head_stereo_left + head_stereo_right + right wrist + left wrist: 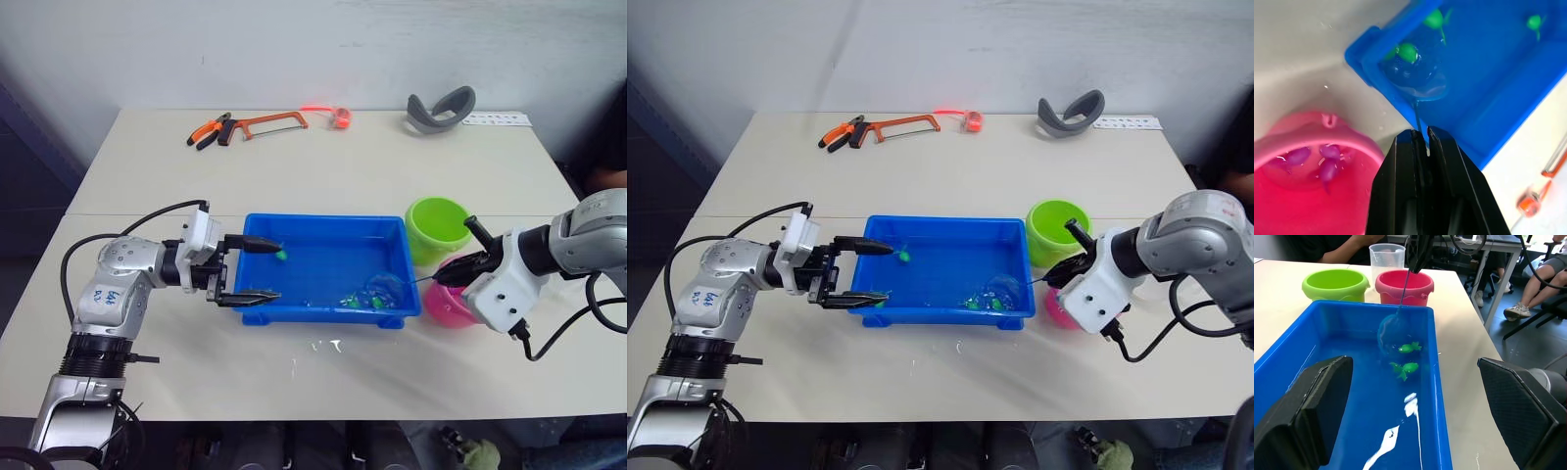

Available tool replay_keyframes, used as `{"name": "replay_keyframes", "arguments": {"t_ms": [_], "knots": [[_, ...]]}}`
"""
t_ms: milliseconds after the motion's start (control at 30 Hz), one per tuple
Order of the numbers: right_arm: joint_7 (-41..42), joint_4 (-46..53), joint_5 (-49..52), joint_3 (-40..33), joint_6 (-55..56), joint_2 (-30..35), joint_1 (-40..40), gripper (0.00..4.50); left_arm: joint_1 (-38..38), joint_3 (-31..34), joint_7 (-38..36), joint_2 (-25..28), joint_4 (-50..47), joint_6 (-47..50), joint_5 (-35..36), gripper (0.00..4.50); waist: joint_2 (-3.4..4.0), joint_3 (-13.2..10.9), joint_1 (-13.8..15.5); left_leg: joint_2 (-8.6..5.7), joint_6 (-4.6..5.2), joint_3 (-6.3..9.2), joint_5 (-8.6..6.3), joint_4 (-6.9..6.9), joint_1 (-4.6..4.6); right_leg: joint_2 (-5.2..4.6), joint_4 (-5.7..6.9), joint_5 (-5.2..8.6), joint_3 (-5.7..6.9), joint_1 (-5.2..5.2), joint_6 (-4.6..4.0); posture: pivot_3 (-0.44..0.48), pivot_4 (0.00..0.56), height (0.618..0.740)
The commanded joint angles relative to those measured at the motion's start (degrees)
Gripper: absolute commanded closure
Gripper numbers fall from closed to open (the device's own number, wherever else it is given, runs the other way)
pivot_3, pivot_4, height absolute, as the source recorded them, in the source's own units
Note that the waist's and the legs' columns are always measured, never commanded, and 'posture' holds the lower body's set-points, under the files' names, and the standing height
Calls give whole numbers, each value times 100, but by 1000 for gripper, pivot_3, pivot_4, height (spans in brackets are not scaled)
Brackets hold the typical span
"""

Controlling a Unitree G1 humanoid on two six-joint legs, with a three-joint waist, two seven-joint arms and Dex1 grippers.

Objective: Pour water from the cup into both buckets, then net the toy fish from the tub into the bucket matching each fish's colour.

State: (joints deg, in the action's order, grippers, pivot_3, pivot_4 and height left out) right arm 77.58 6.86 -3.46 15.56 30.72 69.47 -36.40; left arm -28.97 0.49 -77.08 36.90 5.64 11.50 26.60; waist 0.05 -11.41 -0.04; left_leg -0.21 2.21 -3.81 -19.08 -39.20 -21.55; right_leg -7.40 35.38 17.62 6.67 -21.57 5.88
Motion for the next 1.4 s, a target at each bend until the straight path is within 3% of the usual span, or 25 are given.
{"name": "replay_keyframes", "arguments": {"t_ms": [33, 533, 1067, 1400], "knots": [[251, 360, 255, -188, -391, 148, 100, 4500, -90, 58, 25, -1, -127, 23, 78, 65, 0, 0, 3, 0, 0, 0, 0, 0, 0, 0, 0, 0, 0, 0, 0, 0, 150, 740], [349, 674, 1334, -639, -3210, -205, 537, 4500, 135, 181, 181, 20, -348, 117, 142, 65, 0, 0, 13, -1, 0, 4, 0, -1, 0, -4, 0, 0, 2, 1, 0, 0, 150, 740], [514, -220, 1797, -1049, -3914, -437, 297, 4500, 192, 201, 236, 22, -372, 77, 136, 65, 0, 0, 8, -1, 0, 3, 0, -1, 0, -3, 1, 0, 2, 1, 0, 0, 150, 740], [420, -322, 1895, -1074, -4957, -450, 239, 4500, 221, 199, 255, 19, -398, 67, 132, 65, 0, 0, 10, -1, 0, 3, 0, -1, 0, -4, 1, 0, 1, 1, 0, 0, 150, 740]]}}
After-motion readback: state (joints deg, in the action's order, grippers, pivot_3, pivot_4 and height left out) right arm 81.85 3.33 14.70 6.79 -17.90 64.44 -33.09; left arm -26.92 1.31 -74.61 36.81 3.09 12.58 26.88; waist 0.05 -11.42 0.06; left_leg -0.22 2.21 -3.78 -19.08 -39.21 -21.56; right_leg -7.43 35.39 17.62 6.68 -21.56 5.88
